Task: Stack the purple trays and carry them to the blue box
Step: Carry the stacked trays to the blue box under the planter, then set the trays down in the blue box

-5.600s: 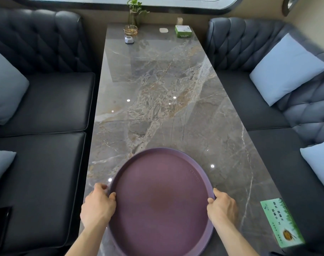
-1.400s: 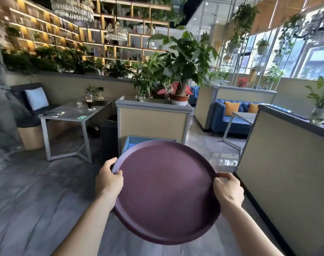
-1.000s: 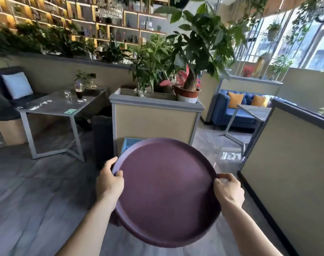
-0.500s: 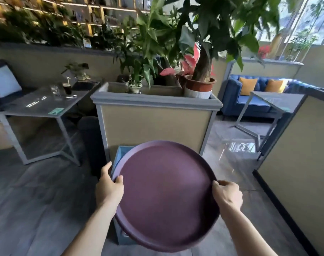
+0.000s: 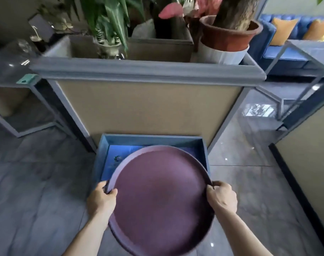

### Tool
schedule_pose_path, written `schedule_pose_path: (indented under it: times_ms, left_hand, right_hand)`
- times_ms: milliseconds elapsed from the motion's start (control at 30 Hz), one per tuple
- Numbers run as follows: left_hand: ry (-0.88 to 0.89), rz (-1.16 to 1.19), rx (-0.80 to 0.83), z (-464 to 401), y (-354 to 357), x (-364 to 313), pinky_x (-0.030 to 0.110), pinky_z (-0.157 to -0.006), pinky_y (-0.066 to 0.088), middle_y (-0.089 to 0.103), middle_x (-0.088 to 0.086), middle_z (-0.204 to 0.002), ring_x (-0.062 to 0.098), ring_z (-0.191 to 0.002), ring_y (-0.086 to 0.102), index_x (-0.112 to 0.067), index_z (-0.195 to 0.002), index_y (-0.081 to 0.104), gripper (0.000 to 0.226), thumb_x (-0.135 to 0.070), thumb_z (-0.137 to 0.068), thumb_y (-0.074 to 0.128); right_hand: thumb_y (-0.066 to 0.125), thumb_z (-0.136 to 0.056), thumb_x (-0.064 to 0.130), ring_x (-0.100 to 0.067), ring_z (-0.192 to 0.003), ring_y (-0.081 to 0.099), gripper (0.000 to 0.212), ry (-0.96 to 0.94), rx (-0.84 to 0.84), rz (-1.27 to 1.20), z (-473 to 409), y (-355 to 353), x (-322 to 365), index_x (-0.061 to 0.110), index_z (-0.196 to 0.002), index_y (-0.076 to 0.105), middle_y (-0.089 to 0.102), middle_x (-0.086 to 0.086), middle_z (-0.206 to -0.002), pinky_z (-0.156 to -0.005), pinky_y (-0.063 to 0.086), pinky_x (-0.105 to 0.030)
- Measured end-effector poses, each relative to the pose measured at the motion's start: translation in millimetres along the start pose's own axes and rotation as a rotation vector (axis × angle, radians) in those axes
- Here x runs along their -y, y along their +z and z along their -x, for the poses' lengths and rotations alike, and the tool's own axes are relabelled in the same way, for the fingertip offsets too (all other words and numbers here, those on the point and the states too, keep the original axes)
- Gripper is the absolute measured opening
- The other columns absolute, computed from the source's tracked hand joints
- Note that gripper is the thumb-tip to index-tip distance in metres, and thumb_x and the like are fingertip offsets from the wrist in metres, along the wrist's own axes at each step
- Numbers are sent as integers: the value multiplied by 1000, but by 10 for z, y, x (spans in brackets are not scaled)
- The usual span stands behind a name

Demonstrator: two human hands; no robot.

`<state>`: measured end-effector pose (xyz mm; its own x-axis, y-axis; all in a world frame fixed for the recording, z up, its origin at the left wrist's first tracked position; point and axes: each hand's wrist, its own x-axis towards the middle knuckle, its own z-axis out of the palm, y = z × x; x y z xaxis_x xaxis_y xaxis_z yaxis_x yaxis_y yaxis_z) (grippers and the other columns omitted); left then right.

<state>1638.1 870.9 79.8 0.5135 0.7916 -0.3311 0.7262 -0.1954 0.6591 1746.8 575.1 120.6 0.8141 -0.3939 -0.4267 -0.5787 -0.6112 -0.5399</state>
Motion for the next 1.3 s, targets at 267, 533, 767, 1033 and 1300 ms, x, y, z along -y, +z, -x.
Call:
schedule_pose_path:
  times_ms: [267,533,767,1033,1300]
  left_hand:
    - [-48,-116,8,-501,372,193,37,-78,52,77,9,-101,36,-93,69,-18,-106,72,26,-16,-80,74]
    - [-9,-163,-32,-890,708,186,40,-84,54,77,7,-106,35,-97,69,-18,-111,72,29,-18,-82,73]
    - [27,-284,-34,-1052,889,141,33,-66,47,76,5,-102,36,-91,68,-20,-103,72,19,-20,-84,71]
    - [16,-338,-47,-1042,903,48,31,-68,39,75,9,-109,38,-102,65,-15,-111,71,26,-19,-85,72]
    - [24,-326,-40,-1041,885,39,32,-67,43,77,7,-103,35,-97,67,-17,-108,72,26,-22,-83,75]
  right_hand:
    - [59,-78,21,-34,-99,65,32,11,58,116,-440,638,-59,27,-107,71,73,-9,-101,-84,50,-35]
    - [55,-75,9,-39,-98,61,44,-37,15,170,-735,978,46,25,-114,67,70,-14,-104,-83,50,-38]
    - [52,-76,2,-39,-84,57,39,-80,-45,279,-862,1106,112,19,-109,66,63,-13,-86,-72,45,-35]
    - [52,-75,0,-31,-69,44,26,-129,-72,428,-942,1128,140,15,-92,65,61,-12,-80,-64,40,-32]
    - [49,-75,3,-36,-77,64,23,-213,-75,576,-1014,1158,116,17,-82,67,67,-11,-82,-61,45,-33]
